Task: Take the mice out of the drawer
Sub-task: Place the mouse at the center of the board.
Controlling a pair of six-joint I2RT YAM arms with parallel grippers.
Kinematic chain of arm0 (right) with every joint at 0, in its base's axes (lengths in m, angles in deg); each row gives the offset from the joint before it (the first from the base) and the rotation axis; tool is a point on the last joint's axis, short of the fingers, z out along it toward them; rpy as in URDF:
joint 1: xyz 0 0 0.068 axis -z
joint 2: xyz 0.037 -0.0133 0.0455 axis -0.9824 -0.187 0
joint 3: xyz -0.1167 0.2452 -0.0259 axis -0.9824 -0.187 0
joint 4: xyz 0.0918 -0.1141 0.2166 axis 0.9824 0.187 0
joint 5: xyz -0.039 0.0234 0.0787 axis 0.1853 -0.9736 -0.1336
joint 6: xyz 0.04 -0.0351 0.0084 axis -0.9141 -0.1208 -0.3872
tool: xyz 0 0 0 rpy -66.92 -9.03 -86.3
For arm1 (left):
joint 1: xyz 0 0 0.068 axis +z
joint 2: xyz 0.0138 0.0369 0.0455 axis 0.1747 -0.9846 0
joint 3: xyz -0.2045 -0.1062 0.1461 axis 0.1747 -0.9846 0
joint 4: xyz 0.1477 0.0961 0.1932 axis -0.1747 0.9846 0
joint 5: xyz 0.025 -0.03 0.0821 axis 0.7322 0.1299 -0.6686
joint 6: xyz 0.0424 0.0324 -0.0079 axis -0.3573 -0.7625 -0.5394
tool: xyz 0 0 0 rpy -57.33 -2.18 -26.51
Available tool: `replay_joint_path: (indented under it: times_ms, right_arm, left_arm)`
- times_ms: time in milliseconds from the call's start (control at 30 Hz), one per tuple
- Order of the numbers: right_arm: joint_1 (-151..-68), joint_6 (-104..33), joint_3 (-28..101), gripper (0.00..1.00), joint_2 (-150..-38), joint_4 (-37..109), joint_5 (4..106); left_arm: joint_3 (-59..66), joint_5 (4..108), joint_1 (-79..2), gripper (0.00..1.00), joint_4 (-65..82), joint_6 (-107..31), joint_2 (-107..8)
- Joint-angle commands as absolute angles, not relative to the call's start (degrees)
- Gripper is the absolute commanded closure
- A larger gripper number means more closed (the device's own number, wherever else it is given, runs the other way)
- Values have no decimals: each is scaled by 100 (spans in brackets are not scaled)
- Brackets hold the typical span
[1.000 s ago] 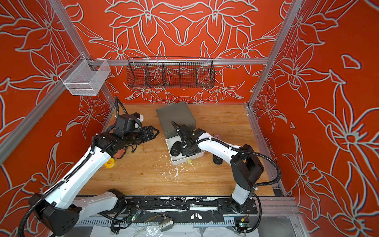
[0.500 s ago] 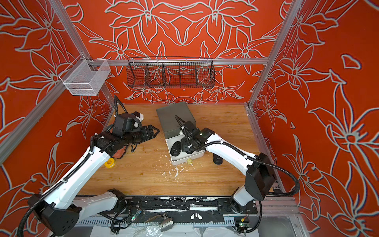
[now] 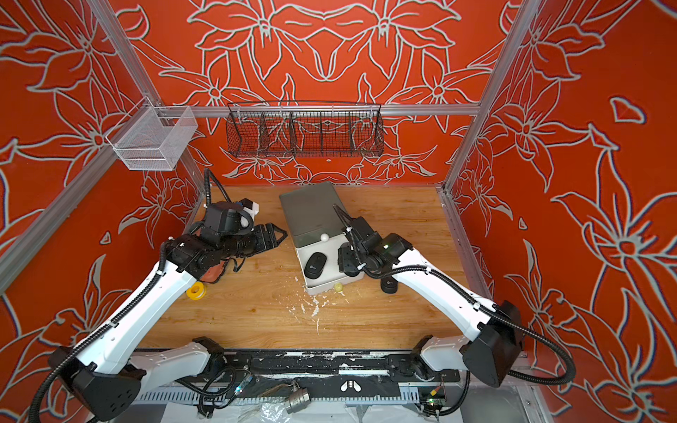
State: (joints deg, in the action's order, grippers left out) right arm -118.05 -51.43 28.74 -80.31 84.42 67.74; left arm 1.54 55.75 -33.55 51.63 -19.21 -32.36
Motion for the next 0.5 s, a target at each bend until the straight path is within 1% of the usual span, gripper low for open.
replay_joint_path:
  times_ms: [0, 200, 400, 467]
  right_arm:
    - [-11454, -4855, 2765, 41, -7805, 8722, 6649]
    - [-10509, -4184, 2896, 41, -7923, 8901, 6520]
    - [-9601, -3664, 3105, 41, -8519, 8899, 6582]
    - [-9405, -3522, 3151, 41, -8684, 8858, 6796]
  left_arm:
    - [349, 5603, -3490, 22, 5235, -1974, -3329]
    - [459, 5484, -3819, 22, 5174, -1934, -3509]
    - [545, 5508, -4059, 22, 5137, -1989, -3683]
    - [506, 5542, -4082, 22, 5075, -1988, -3666]
